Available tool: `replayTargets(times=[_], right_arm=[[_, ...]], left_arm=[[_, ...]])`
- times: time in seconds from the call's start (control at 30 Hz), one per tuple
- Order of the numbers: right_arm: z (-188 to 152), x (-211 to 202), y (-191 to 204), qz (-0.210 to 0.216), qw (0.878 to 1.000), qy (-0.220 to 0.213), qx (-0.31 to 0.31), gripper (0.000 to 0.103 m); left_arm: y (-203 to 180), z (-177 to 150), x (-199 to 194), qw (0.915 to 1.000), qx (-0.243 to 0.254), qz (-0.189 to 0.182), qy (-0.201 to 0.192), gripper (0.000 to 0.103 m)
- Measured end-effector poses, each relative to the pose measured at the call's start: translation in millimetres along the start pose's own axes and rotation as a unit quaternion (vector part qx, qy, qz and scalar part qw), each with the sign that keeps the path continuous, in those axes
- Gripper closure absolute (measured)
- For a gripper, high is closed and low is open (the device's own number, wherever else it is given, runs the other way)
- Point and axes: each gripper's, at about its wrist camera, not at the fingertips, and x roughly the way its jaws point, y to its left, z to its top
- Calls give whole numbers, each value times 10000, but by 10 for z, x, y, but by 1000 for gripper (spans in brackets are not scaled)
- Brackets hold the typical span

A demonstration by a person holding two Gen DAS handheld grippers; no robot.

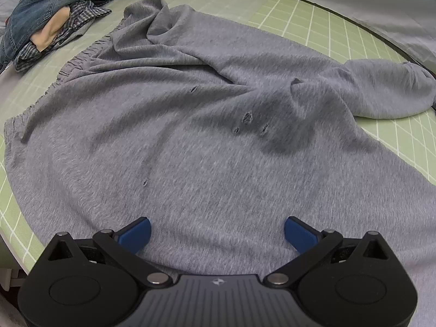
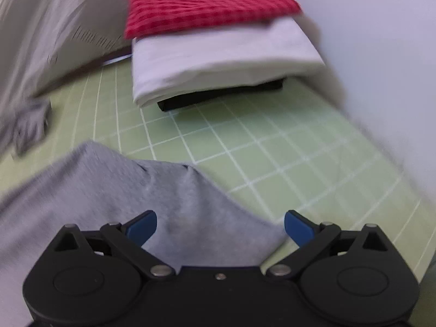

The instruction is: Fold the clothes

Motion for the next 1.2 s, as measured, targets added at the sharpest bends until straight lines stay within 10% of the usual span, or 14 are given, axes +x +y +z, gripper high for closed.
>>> replayTargets(times=[0.27,0.4,0.43,0.7,0.83,1.0,1.2], right_arm=[[128,143,-57,268,9995,161,-39,30],[149,64,-109,634,9977,241,-38,98],[143,28,-104,591,9980,204,-30,99],[96,-257,-70,246,9996,-92,32,96],[73,-400,-53,73,9997,-240,62,49],[136,-381,64,275,9991,-280,138,25],[198,-43,412,691,9973,146,182,23]], left_arm=[[17,-10,4,10000,8,-8,-6,0],[13,-21,8,10000,2,-5,-28,0],[12,-20,10,10000,1,-5,-25,0],[3,-10,17,10000,-65,20,42,0],[4,-3,20,9999,-79,25,67,0],[2,13,24,9999,-92,29,129,0],[8,42,36,9998,-84,23,172,0]])
